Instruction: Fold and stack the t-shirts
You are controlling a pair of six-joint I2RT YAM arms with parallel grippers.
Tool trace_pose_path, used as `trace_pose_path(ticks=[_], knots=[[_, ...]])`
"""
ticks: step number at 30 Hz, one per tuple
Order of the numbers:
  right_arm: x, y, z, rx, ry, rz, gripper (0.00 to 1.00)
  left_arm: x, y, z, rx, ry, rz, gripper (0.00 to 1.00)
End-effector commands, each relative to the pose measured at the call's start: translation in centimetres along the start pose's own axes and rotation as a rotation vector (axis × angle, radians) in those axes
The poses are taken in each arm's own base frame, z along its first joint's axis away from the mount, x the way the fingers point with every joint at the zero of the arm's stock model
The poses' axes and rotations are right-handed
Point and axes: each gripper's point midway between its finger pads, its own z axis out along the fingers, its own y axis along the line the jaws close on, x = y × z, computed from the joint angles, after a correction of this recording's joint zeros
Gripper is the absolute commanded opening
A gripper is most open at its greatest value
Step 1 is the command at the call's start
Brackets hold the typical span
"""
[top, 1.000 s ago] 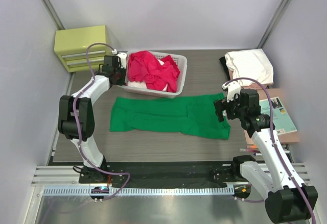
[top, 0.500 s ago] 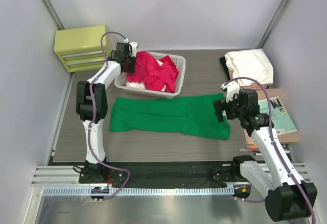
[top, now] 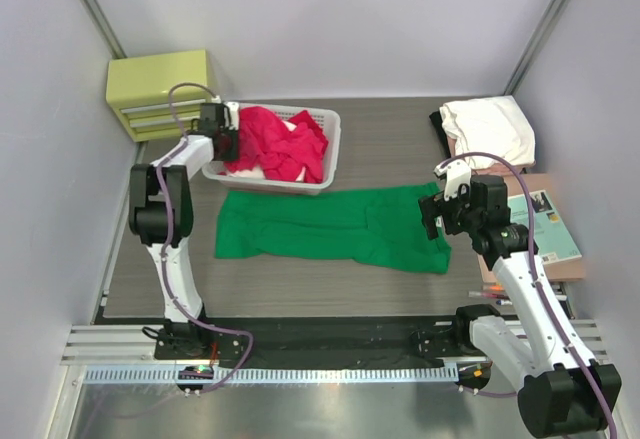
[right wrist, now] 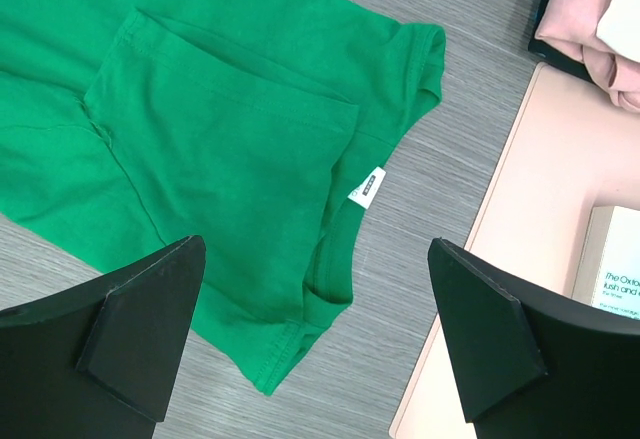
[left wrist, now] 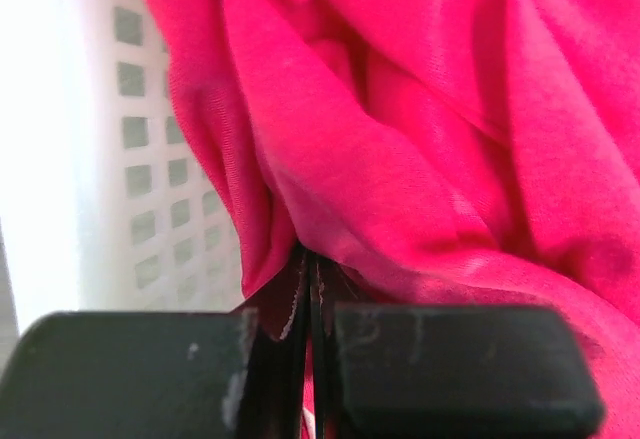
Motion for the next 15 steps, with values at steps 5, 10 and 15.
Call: trace_pose_path(ticks=[5, 10, 15], knots=[[-1.2, 0.1, -0.4, -0.011, -0.055, -0.004, 1.0, 3.8, 12.5, -3.8, -0.174, 0.042, -0.123, 0.0], [-1.3, 0.2, -0.6, -0.012, -0.061, -0.005, 1.0, 5.5, 16.7, -5.3, -0.206, 0.051, -0.178, 0.0], [-1.3, 0.2, -0.9, -0.012, -0.068, -0.01, 1.0, 7.6, 21.2, -7.2, -0.243, 0.042, -0.258, 0.0]])
